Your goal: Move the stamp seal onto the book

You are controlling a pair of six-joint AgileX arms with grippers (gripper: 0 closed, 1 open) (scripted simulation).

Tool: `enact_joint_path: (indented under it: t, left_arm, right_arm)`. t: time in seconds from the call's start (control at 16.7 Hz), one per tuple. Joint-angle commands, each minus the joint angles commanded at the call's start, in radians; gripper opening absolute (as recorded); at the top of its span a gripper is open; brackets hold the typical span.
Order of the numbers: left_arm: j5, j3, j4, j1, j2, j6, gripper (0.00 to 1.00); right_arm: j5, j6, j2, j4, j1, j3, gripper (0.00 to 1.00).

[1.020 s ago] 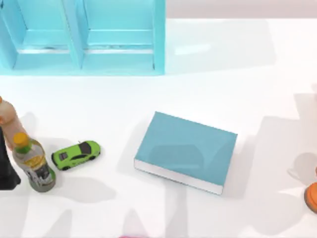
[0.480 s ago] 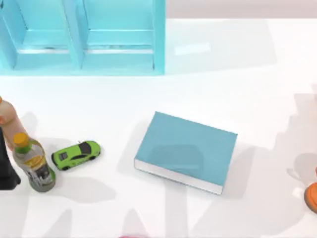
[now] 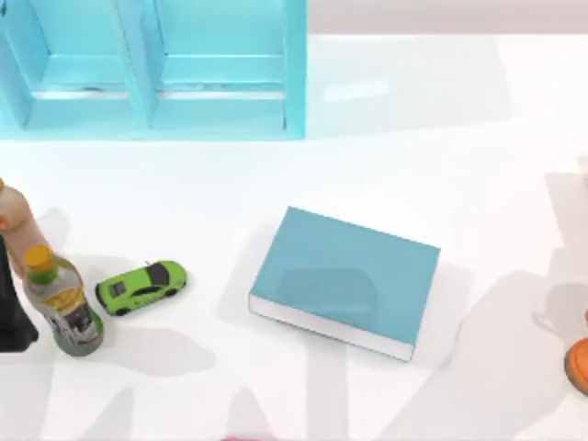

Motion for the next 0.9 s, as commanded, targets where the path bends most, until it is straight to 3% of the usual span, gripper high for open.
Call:
enact_joint_path:
  t: [0.06,0.84,0.9]
  left_arm:
    - [0.0,0.0,0.0,0.0,0.0,0.0,1.0]
    - [0.0,0.0,0.0,0.0,0.0,0.0,1.0]
    - [0.0,0.0,0.0,0.0,0.0,0.0,1.0]
  right_arm:
    - [0.0,0.0,0.0,0.0,0.0,0.0,1.0]
    - [0.0,0.0,0.0,0.0,0.0,0.0,0.02]
    - [0.0,0.0,0.0,0.0,0.0,0.0,0.0]
